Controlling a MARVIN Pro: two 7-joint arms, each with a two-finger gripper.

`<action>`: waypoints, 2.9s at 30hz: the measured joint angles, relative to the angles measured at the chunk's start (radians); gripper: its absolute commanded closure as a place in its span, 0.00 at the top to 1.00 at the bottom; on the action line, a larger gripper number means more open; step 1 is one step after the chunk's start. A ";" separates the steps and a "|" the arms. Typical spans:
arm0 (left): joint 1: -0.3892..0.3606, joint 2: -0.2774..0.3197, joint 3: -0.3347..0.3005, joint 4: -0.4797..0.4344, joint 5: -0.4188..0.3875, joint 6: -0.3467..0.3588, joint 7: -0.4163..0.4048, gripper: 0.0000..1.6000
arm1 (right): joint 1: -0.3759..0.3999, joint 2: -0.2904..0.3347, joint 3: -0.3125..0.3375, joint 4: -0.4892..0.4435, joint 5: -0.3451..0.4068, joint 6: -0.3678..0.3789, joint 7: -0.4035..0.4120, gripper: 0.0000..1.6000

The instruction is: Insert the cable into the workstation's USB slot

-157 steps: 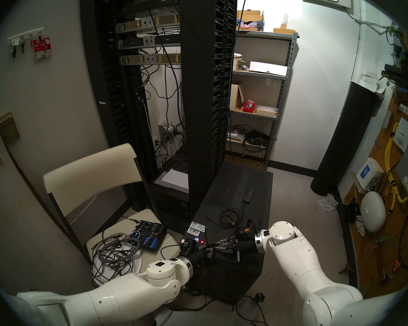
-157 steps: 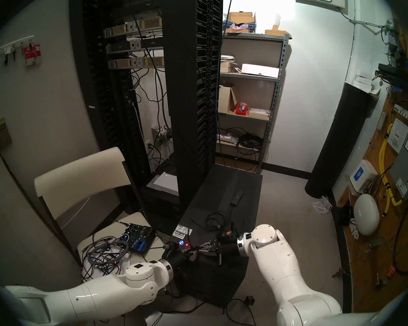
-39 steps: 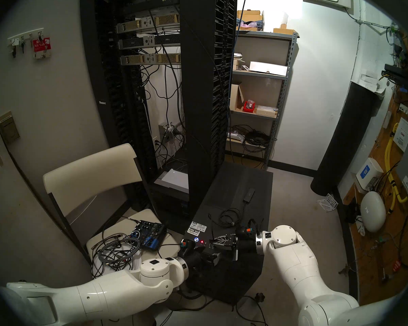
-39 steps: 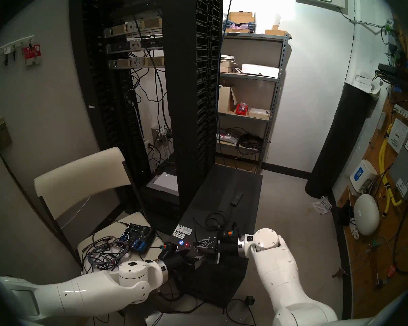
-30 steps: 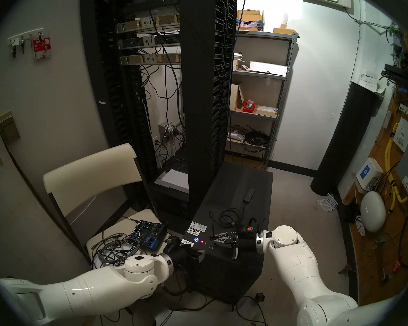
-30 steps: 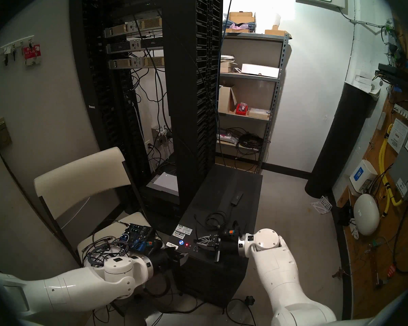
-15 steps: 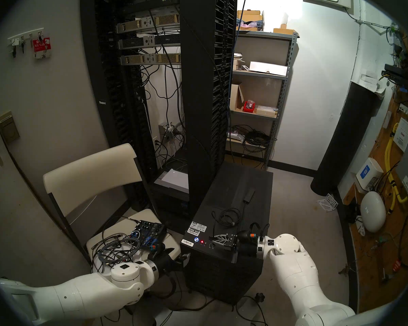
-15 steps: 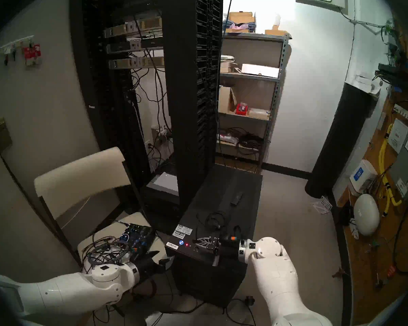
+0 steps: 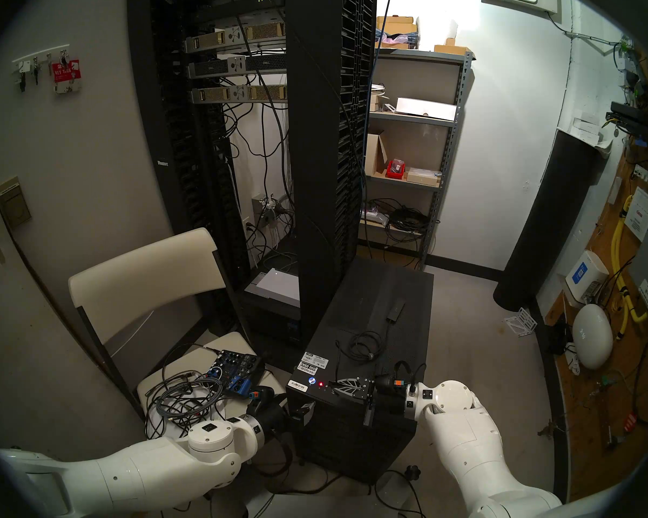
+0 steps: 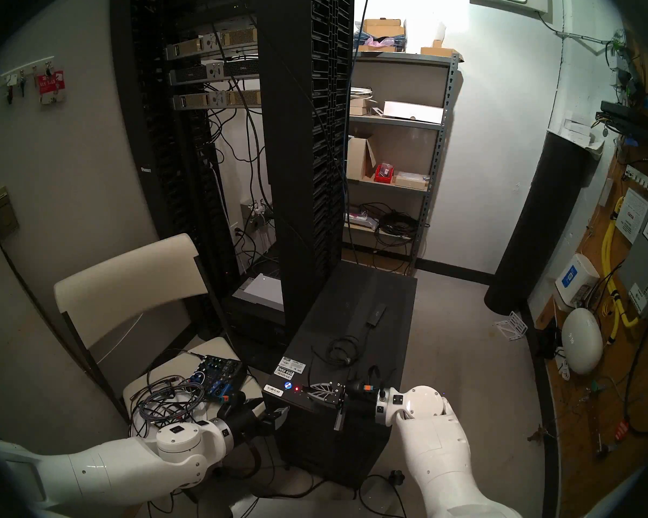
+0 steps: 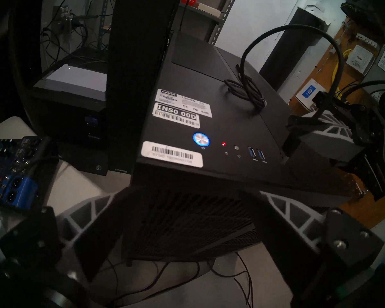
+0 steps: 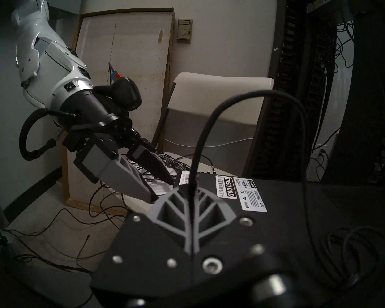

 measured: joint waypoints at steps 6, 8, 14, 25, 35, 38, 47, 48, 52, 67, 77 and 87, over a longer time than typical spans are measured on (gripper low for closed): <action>-0.002 -0.007 0.000 -0.004 0.008 0.000 0.001 1.00 | 0.010 0.002 -0.008 0.028 -0.013 -0.018 -0.017 0.00; -0.002 -0.007 0.000 -0.004 0.009 -0.001 0.002 1.00 | 0.014 0.003 -0.009 0.046 -0.015 -0.025 -0.023 0.00; -0.001 -0.008 -0.001 -0.004 0.014 -0.002 0.003 1.00 | 0.028 0.008 -0.016 0.077 -0.017 -0.043 -0.043 0.00; -0.001 -0.008 -0.001 -0.004 0.025 -0.003 0.006 1.00 | 0.049 0.026 -0.027 0.095 -0.018 -0.058 -0.060 0.00; -0.001 -0.009 0.000 -0.004 0.033 -0.003 0.008 1.00 | 0.066 0.034 -0.035 0.119 -0.002 -0.070 -0.069 0.00; -0.001 -0.009 0.000 -0.004 0.035 -0.003 0.008 1.00 | 0.070 0.034 -0.039 0.121 0.005 -0.071 -0.070 0.00; -0.001 -0.010 0.000 -0.003 0.037 -0.003 0.008 1.00 | 0.079 0.033 -0.055 0.127 0.022 -0.073 -0.072 0.00; -0.001 -0.010 0.000 -0.003 0.037 -0.003 0.008 1.00 | 0.080 0.033 -0.058 0.128 0.023 -0.073 -0.072 0.00; 0.000 -0.010 -0.001 -0.003 0.037 -0.003 0.008 1.00 | 0.083 0.033 -0.069 0.134 0.023 -0.073 -0.072 0.00; 0.002 -0.011 -0.003 -0.004 0.033 -0.007 0.008 1.00 | 0.093 0.040 -0.101 0.153 0.016 -0.066 -0.071 0.00; 0.004 -0.011 -0.003 -0.004 0.026 -0.014 0.007 1.00 | 0.115 0.049 -0.115 0.179 0.019 -0.072 -0.074 0.00; 0.005 -0.011 -0.003 -0.005 0.024 -0.016 0.006 1.00 | 0.131 0.059 -0.127 0.201 0.028 -0.081 -0.081 0.00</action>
